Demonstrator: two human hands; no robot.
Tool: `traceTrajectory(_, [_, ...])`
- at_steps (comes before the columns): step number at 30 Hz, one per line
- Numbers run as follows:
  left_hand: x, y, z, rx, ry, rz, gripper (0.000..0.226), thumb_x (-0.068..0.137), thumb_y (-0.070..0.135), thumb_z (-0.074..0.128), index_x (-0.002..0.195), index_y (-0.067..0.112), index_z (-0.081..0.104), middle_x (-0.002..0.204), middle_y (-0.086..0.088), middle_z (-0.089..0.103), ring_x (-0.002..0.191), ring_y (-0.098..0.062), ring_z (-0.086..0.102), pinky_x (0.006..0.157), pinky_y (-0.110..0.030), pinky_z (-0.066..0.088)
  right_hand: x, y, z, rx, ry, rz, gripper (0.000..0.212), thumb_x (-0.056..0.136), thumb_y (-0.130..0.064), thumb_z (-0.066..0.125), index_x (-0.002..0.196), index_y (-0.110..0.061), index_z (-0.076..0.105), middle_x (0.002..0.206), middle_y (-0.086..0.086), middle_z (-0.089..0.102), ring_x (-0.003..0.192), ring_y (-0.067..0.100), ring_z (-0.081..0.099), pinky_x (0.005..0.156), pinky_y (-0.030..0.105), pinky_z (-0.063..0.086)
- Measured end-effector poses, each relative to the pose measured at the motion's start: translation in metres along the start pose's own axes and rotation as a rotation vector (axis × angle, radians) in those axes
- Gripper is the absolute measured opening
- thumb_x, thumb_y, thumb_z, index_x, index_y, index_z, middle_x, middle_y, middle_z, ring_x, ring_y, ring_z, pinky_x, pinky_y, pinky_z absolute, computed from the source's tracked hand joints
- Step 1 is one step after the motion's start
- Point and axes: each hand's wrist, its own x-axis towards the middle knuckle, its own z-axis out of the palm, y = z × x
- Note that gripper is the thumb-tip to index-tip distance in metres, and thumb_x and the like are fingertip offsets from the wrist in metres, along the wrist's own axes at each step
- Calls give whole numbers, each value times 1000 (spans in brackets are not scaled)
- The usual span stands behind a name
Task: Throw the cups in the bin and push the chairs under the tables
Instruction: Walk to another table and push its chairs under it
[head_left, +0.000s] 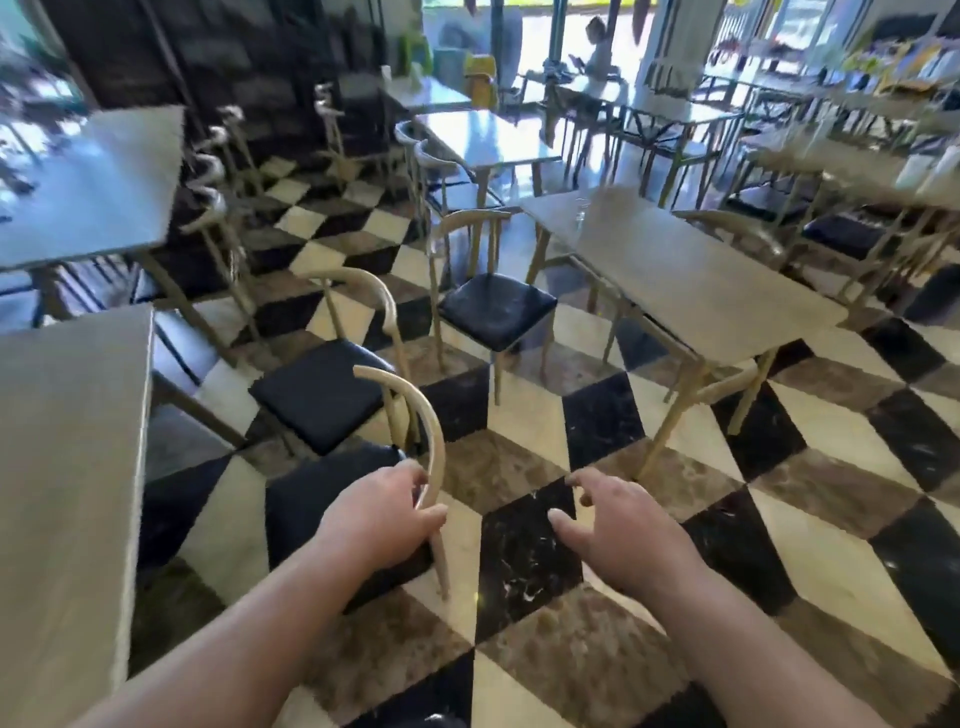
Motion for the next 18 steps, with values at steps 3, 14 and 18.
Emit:
traceTrajectory(3, [39, 5, -9, -55, 54, -76, 50, 98, 56, 70, 139, 29, 62, 132, 9, 69, 114, -10, 65, 88, -28, 51, 52, -13, -10, -49, -66, -95, 57, 100, -64, 57, 146, -31, 55, 139, -9, 64, 129, 13, 57, 101, 31, 52])
traceTrajectory(14, [271, -24, -37, -349, 184, -319, 53, 95, 59, 70, 140, 30, 61, 128, 7, 71, 112, -17, 68, 94, -43, 59, 325, -39, -73, -309, -178, -260, 59, 95, -72, 61, 143, -38, 55, 134, -15, 63, 121, 8, 59, 95, 30, 58])
traceTrajectory(18, [338, -22, -65, -364, 201, -357, 55, 96, 59, 69, 143, 31, 58, 131, 2, 72, 113, -19, 70, 91, -41, 60, 420, -74, -119, -341, -154, -337, 61, 98, -68, 59, 148, -34, 53, 141, -9, 62, 130, 14, 57, 102, 34, 54])
